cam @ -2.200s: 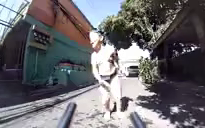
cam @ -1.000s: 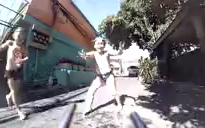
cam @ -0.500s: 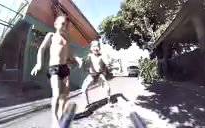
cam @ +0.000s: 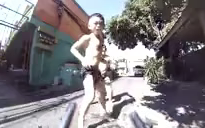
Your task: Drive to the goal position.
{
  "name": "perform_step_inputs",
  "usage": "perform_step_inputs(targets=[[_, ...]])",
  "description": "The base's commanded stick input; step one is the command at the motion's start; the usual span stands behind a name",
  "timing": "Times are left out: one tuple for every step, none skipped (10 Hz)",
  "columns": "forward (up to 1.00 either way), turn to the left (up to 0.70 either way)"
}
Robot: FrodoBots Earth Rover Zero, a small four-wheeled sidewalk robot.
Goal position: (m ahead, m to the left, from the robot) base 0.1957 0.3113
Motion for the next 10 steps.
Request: perform_step_inputs(targets=[[0.00, 0.29], [0.00, 0.32], [0.00, 0.35], [0.00, 0.39], [0.00, 0.42], [0.00, 0.37], [0.00, 0.10], [0.00, -0.68], [0.00, -1.00], [0.00, -1.00]])
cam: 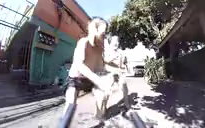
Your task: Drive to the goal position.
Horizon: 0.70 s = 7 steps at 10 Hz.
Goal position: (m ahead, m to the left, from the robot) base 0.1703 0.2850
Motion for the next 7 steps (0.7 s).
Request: perform_step_inputs(targets=[[0.00, -1.00], [0.00, -1.00], [0.00, -0.78], [0.00, -0.23], [0.00, 0.15], [0.00, 0.35], [0.00, 0.49]])
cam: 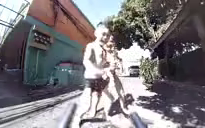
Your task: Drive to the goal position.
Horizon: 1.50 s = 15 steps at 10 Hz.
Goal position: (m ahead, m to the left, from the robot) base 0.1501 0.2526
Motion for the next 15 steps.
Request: perform_step_inputs(targets=[[0.00, 0.63], [0.00, 0.62], [0.00, 0.57], [0.00, 0.52], [0.00, 0.47], [0.00, 0.38], [0.00, 0.37], [0.00, 0.36], [0.00, 0.36], [0.00, 0.36], [0.00, 0.35], [0.00, 0.11], [0.00, 0.18], [0.00, 0.45], [0.00, 0.49]])
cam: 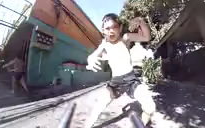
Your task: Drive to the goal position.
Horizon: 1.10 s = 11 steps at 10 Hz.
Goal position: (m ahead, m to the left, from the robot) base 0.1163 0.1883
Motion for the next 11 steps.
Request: perform_step_inputs(targets=[[0.00, 0.43], [0.00, 0.35], [0.00, 0.22], [0.00, 0.19], [0.00, 0.24], [0.00, 0.30], [0.00, 0.36], [0.00, -0.05], [0.00, -0.52], [0.00, -1.00], [0.00, 0.00]])
